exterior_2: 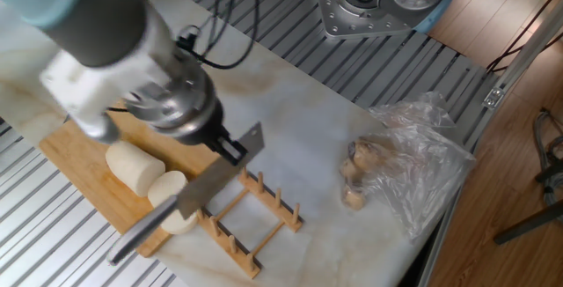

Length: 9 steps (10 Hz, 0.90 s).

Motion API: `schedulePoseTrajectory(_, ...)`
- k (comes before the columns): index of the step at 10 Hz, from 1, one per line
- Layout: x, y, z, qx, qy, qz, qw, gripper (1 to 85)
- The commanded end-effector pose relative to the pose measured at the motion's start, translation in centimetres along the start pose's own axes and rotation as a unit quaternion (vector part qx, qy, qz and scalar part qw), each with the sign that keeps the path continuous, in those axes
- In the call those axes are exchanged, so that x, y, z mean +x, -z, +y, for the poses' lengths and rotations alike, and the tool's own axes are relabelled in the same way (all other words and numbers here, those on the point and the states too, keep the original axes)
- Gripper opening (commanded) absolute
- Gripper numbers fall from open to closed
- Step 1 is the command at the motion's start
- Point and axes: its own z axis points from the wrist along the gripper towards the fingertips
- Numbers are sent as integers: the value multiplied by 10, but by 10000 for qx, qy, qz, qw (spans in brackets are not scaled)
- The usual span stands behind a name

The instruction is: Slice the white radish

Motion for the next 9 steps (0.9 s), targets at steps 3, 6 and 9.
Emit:
schedulePoseTrajectory(3, 1, -36, 6, 186, -56, -110, 9998, 13)
schedulePoseTrajectory(6, -3, -45, 0, 322, -78, -168, 9993, 13)
schedulePoseTrajectory(9, -10, -55, -5, 407, -104, -204, 9989, 13)
